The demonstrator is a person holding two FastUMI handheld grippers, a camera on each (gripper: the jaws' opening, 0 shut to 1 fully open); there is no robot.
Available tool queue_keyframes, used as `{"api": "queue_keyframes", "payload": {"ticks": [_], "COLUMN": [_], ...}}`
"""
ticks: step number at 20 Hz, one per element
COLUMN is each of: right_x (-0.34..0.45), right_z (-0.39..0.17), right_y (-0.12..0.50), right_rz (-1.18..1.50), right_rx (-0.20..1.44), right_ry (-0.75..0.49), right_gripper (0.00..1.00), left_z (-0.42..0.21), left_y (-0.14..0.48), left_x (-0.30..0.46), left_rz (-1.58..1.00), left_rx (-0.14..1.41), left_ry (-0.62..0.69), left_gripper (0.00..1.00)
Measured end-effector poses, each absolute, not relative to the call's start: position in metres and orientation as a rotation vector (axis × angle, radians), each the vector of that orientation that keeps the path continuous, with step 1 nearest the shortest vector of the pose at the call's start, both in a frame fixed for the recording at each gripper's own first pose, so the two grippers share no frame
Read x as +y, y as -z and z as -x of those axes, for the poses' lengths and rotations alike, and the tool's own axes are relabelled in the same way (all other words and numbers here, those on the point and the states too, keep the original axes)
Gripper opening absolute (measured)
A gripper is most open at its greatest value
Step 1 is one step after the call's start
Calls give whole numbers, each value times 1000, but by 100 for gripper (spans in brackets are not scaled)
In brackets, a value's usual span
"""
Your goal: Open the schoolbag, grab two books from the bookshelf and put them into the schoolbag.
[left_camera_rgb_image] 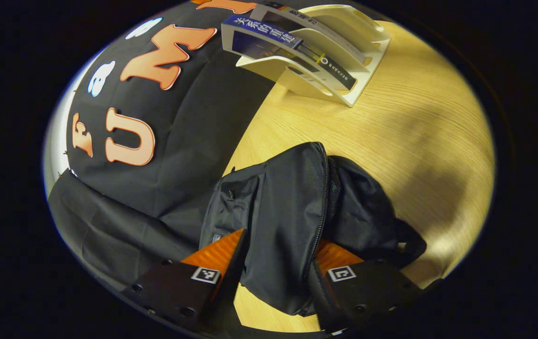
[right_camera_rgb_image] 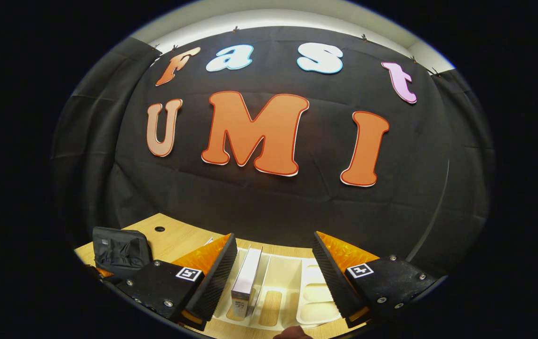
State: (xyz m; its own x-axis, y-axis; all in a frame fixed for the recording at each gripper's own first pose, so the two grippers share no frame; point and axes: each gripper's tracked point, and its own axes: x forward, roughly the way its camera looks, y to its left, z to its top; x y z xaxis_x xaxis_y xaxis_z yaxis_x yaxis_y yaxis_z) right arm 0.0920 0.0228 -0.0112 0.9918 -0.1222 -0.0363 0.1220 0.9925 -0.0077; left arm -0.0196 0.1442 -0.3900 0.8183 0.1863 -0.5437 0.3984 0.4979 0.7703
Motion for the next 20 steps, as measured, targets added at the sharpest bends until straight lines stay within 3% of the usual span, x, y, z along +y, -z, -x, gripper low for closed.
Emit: {"api": "queue_keyframes", "payload": {"ticks": [3,4,5,20], "right_x": [27,27,28,66], "right_z": [-93,-94,-93,-115], "right_y": [12,12,12,29], "right_rz": [26,34,38,62], "right_rx": [45,48,50,247], "right_ry": [109,107,103,94], "right_gripper": [96,96,96,96], "left_z": [19,19,20,-4], "left_y": [390,391,391,329], "left_x": [142,139,141,163], "left_rz": [-1020,-1003,-993,-656], "left_rx": [679,703,726,929], "left_ry": [181,206,222,488], "left_gripper": [30,25,13,5]}}
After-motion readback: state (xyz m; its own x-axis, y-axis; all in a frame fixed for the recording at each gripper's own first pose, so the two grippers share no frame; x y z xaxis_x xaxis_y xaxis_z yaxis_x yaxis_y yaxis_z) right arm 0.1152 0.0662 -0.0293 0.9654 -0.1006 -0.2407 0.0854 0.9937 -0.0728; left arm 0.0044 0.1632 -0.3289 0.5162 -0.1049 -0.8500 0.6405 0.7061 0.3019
